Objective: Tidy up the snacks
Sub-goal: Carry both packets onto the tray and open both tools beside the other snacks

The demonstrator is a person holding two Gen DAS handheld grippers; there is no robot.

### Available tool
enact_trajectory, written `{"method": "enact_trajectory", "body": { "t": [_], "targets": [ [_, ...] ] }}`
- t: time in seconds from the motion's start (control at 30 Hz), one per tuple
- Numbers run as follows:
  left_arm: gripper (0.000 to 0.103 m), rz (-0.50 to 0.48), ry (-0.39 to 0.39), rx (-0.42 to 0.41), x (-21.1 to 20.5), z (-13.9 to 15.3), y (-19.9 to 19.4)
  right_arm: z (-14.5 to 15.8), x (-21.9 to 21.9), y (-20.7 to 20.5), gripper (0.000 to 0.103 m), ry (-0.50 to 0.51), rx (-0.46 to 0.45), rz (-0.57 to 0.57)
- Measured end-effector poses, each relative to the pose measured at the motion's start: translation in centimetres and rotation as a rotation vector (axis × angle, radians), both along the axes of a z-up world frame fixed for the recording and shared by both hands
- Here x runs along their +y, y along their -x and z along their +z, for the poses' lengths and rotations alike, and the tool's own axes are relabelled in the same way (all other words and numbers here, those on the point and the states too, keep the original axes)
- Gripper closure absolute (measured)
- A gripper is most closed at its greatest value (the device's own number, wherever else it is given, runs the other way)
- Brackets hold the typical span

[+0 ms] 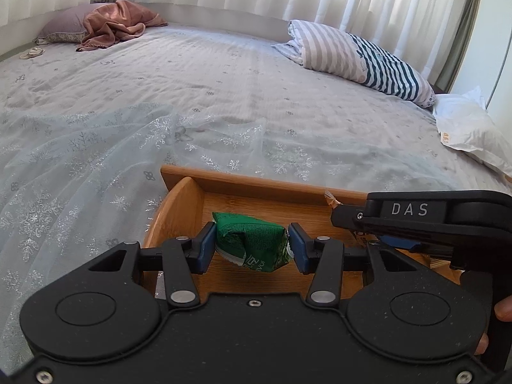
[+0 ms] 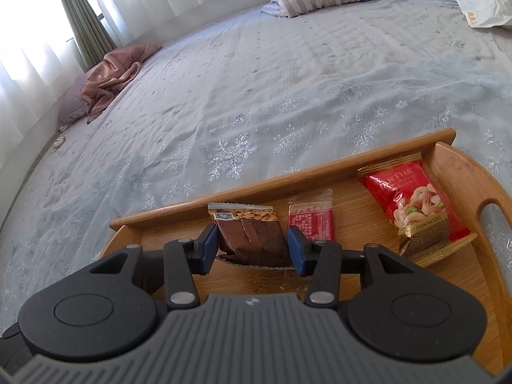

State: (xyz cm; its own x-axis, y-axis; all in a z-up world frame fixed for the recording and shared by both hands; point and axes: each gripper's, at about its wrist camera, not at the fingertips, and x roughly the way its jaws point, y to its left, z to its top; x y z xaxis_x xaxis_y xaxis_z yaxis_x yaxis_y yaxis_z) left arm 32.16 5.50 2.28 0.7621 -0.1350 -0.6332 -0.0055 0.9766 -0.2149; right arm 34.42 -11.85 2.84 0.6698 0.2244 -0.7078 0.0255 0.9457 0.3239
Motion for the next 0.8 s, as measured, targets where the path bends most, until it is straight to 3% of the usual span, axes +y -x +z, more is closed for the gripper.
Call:
{"method": "enact_trajectory", "body": {
  "t": [0.2, 0.43, 0.47, 0.57, 0.8],
  "targets": [
    [0.057, -0.006, 0.007, -0.019, -0.1, -0.2, -0.7, -0.1, 0.5, -0.2, 0.052, 0.018, -0.013, 0.002],
    [0.053, 0.002, 0.004, -0.032, -0.2, -0.3, -1.2, -0.4, -0.2, -0.6, 0.045, -0.061, -0.012, -0.004],
    [0.05, 0.006, 0.003, -0.032, -0.2, -0.3, -1.2, -0.4, -0.2, -0.6, 0.044, -0.063, -0.013, -0.005],
    [0.027, 0.014, 0.001, -0.042, -0.1, -0.3, -1.2, -0.3, -0.4, -0.5, 0.039, -0.073, -0.019, -0.007],
    [0.018, -0.003, -0.024, -0.078, -0.2, 0.8, -0.5, 1.3, -0.7, 0.4, 0.036, -0.062, -0.061, 0.006]
  ]
}}
